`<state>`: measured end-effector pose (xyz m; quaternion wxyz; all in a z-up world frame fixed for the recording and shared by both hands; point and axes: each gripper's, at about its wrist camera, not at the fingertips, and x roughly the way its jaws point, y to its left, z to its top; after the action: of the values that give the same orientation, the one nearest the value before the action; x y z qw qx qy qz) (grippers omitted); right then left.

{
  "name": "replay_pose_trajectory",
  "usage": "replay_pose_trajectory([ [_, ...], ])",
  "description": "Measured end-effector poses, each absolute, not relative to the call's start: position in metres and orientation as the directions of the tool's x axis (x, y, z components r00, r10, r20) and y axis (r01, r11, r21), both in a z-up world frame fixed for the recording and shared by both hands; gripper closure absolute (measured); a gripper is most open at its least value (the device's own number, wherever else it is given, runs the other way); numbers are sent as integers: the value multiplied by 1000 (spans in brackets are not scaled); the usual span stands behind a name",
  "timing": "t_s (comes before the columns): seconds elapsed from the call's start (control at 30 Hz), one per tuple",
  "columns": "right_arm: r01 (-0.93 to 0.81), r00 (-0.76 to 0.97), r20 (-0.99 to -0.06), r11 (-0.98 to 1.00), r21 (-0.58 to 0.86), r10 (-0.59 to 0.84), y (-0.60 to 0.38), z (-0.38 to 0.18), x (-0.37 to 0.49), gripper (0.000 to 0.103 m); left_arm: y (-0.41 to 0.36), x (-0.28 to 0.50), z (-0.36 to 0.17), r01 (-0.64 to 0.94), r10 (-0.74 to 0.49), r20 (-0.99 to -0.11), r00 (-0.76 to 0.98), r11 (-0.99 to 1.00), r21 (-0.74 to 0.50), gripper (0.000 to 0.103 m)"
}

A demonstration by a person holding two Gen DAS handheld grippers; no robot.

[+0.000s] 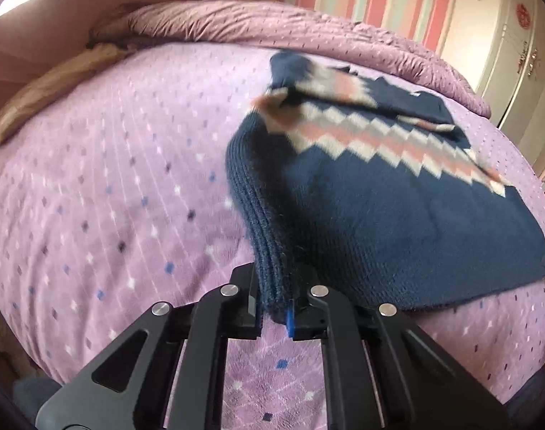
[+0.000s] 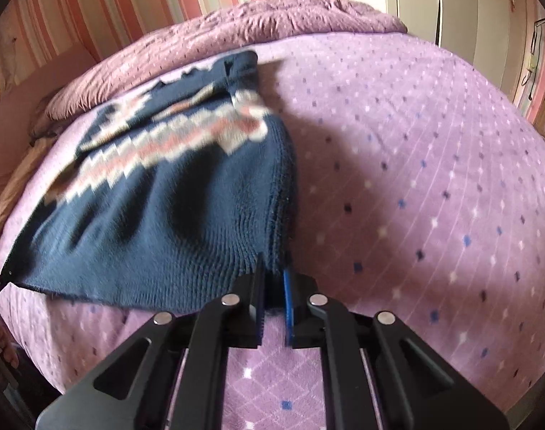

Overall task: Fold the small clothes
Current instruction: 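Grasp the sweater hem with both grippers, then lift the hem with both grippers and fold it toward the collar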

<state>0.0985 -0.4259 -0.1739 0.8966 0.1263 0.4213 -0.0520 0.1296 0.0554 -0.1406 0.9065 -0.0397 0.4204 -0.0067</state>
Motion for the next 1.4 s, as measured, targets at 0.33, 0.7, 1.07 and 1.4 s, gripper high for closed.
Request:
replay_pose_trajectory([
  [0.33,214,710,-700,927,308,69,-446,-128,126,96,57,170,-93,-49,-35,-738,674,995,-92,95],
  [0.7,174,767,-637,934,314,71,-456,-76,234,96,50,274,-57,-50,-4,-689,725,997,-58,95],
  [1.07,219,729,-684,942,255,15,-464,-96,400,96,18,430,-65,-61,67,-669,740,998,32,95],
  [1.4,252,702,-712,934,254,5,-469,-132,498,96,14,525,-113,-131,89,-702,707,991,-5,95],
])
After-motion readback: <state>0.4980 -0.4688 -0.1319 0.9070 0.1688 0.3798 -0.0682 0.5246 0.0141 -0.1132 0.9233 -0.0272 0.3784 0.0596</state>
